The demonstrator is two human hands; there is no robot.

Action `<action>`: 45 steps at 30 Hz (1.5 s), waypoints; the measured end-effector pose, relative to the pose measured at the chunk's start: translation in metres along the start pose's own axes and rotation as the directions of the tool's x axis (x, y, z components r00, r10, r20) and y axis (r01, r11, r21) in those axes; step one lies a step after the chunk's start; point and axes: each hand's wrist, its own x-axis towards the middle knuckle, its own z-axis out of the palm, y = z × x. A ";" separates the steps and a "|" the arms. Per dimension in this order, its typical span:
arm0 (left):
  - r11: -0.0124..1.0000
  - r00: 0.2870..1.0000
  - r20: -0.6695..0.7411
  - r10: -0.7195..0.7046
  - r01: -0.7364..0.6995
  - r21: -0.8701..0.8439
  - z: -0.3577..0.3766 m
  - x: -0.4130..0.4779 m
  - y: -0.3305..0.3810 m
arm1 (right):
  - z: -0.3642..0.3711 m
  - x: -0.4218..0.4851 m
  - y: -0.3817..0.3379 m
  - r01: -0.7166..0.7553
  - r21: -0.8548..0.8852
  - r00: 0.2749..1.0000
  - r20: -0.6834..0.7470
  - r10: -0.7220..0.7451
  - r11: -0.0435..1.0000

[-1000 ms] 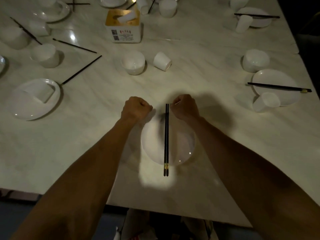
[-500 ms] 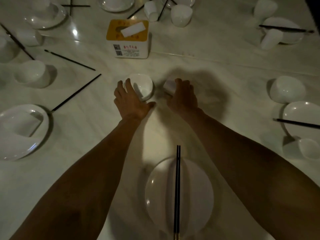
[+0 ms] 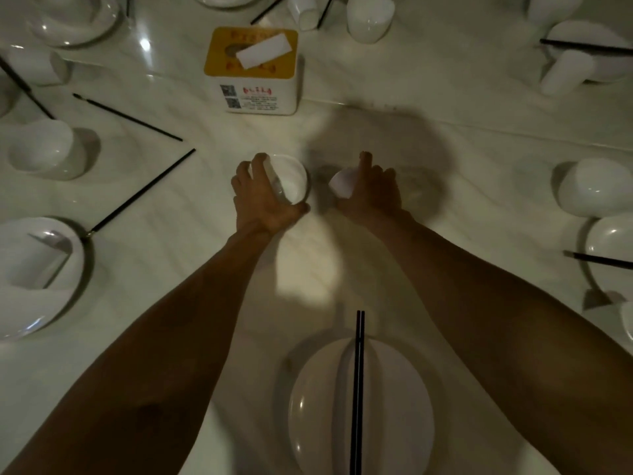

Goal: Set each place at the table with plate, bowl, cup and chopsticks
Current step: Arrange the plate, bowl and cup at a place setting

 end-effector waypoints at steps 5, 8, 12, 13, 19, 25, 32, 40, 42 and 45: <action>0.993 0.998 -0.047 0.047 -0.052 -0.110 -0.012 -0.016 0.007 | 0.007 -0.055 -0.004 0.002 0.202 0.993 0.112 -0.025 0.979; 0.978 0.987 -0.007 0.158 -0.158 -0.136 -0.028 -0.032 0.011 | 0.017 -0.094 -0.013 0.050 0.310 0.984 0.145 -0.099 0.949; 0.973 0.977 -0.027 0.210 -0.212 -0.086 -0.043 -0.059 0.003 | 0.031 -0.133 -0.029 0.090 0.401 0.980 0.130 -0.154 0.912; 0.975 0.979 -0.045 0.198 -0.201 -0.095 -0.047 -0.067 0.000 | 0.034 -0.140 -0.033 0.097 0.418 0.981 0.111 -0.157 0.903; 0.984 0.989 -0.125 0.080 -0.098 -0.147 -0.073 -0.113 -0.030 | 0.055 -0.180 -0.053 0.080 0.533 0.986 0.082 -0.145 0.842; 0.984 0.983 -0.180 0.034 -0.064 -0.164 -0.101 -0.148 -0.065 | 0.080 -0.210 -0.065 0.120 0.572 0.976 0.083 -0.203 0.812; 0.960 0.991 -0.130 0.022 -0.057 -0.274 -0.112 -0.169 -0.084 | 0.065 -0.221 -0.067 0.132 0.634 0.965 0.093 -0.244 0.762; 0.935 0.974 -0.123 0.190 -0.218 -0.281 -0.121 -0.187 -0.077 | 0.014 -0.207 -0.109 0.083 0.717 0.962 0.124 -0.243 0.692; 0.922 0.967 -0.138 0.213 -0.246 -0.300 -0.121 -0.191 -0.079 | 0.013 -0.211 -0.115 0.064 0.744 0.954 0.149 -0.259 0.665; 0.907 0.968 -0.157 0.196 -0.240 -0.347 -0.121 -0.199 -0.079 | 0.015 -0.216 -0.119 0.041 0.784 0.967 0.125 -0.222 0.619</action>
